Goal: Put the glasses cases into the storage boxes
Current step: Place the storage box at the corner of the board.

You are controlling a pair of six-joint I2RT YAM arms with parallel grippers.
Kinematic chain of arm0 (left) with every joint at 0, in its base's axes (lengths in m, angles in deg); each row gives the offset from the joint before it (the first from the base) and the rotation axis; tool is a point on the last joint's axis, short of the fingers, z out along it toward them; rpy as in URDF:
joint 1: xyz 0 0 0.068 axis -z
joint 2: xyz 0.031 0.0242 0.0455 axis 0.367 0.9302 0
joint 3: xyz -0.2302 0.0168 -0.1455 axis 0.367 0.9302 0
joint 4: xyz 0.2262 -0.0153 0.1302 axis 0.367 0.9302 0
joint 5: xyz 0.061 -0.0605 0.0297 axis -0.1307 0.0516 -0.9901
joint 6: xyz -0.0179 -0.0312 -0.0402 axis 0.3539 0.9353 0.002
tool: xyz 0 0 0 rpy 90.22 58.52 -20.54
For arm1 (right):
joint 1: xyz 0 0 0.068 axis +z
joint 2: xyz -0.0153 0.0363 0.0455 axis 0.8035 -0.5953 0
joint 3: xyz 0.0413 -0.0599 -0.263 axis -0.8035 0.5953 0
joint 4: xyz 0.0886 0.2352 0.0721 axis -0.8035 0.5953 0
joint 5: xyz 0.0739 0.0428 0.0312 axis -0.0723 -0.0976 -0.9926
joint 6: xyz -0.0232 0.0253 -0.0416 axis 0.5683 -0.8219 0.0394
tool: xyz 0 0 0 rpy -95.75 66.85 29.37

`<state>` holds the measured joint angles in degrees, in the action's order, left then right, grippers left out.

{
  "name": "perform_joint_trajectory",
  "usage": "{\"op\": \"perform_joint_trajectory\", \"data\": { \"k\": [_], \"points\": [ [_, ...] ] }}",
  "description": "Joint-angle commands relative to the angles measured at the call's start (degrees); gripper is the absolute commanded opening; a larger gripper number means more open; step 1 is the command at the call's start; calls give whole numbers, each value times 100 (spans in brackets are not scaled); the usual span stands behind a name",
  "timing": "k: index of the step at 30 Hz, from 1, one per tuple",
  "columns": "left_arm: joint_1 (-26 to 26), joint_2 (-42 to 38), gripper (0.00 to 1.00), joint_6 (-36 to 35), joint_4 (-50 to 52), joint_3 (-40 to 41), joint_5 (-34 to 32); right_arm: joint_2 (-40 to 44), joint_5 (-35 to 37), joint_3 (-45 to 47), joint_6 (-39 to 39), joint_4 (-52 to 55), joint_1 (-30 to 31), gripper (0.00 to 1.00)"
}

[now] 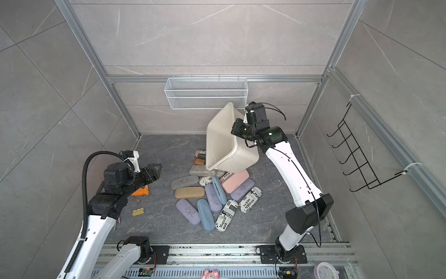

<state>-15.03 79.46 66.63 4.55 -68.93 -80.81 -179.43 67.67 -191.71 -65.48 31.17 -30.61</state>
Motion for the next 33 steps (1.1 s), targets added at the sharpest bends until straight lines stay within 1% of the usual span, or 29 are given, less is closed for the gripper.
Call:
{"op": "perform_joint_trajectory", "data": {
  "k": [1,7,9,13,15,19,22,24,30,33],
  "points": [
    [23,-32,74,-15,-173,-18,148,405,125,179,32,-331,-473,0],
    [21,-6,74,-8,-194,-1,203,578,-292,522,-56,-448,-1413,0],
    [26,3,74,-3,-224,23,253,598,-620,714,-152,-557,-1747,0],
    [23,54,74,18,-257,46,297,577,-896,1085,-220,-732,-2191,0],
    [20,89,74,11,-266,50,338,490,-1034,1156,-230,-771,-2328,0],
    [19,134,73,13,-260,50,371,256,-1204,987,-83,-661,-2424,0],
    [26,147,73,9,-270,52,388,277,-1251,1030,-56,-591,-2496,0],
    [25,161,73,13,-268,54,401,421,-1220,1352,-86,-629,-2619,0],
    [21,234,73,-6,-286,66,515,885,-1596,2965,-302,-1249,-3209,0],
    [23,297,73,-8,-301,31,577,1094,-1657,3493,-264,-1361,-3486,0]
  ]
}}
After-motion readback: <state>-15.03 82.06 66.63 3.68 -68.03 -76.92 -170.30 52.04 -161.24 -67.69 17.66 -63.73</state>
